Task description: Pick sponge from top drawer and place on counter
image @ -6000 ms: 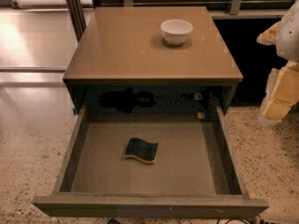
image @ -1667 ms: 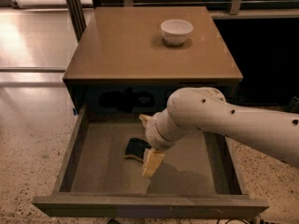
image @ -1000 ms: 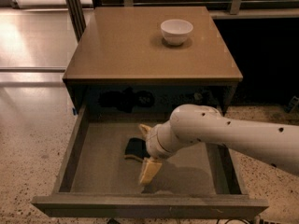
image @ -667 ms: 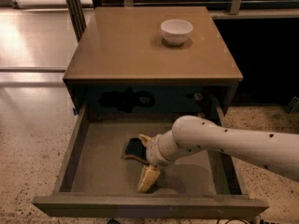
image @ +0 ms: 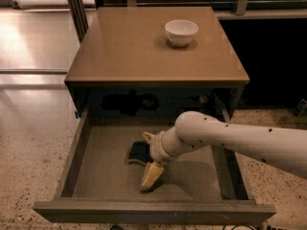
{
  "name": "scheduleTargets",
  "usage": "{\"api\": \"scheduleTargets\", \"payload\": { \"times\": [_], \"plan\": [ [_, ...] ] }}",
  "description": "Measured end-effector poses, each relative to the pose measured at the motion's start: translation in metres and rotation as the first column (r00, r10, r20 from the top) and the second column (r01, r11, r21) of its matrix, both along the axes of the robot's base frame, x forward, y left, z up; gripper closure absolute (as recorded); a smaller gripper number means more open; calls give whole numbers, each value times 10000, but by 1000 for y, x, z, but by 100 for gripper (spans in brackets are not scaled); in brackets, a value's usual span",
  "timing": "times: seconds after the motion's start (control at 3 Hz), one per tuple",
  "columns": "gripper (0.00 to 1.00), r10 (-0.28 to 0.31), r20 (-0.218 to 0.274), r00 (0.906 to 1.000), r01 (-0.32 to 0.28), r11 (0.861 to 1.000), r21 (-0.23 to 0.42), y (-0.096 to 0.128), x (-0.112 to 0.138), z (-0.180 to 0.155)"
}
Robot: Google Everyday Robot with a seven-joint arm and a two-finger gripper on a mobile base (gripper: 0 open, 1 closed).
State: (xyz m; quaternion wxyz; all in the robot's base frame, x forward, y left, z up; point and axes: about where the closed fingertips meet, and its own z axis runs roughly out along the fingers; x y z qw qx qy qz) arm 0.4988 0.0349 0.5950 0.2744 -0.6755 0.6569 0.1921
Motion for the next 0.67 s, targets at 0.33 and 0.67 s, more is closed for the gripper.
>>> {"api": "scheduleTargets", "payload": {
  "times": [0.33,0.67],
  "plan": [
    [13,1,-1,10000,-1,10000,0,0,0,0],
    [44,1,-1,10000,-1,10000,0,0,0,0]
  ]
}}
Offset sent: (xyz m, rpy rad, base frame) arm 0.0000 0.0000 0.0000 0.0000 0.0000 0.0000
